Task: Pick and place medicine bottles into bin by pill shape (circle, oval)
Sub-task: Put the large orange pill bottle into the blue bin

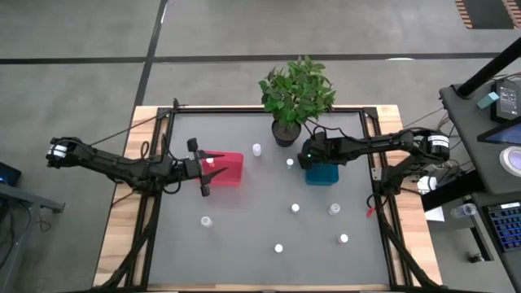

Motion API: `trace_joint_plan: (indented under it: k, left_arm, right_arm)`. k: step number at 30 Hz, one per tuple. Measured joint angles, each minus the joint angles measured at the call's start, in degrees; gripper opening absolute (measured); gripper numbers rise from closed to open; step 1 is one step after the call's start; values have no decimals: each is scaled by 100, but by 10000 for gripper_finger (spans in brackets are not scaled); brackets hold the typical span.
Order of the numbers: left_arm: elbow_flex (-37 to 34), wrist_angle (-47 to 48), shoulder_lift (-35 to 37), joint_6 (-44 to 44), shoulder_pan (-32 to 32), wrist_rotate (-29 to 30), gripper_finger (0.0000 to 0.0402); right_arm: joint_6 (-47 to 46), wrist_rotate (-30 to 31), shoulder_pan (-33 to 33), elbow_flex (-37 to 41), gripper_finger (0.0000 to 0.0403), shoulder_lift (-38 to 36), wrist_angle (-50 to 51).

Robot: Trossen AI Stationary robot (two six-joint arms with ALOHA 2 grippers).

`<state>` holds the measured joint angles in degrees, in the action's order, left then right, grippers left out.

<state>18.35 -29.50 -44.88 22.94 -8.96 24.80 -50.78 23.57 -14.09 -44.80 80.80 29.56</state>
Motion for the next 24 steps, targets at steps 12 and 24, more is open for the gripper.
trace_joint_plan:
  k: [12, 24]
  left_arm:
    - [0, 0, 0, 2, -1, 0, 171]
    - [0, 0, 0, 2, 0, 0, 171]
  right_arm:
    - [49, -62, 4, 0, 194, -88, -32]
    - [-189, -56, -9, 7, 293, -295, 100]
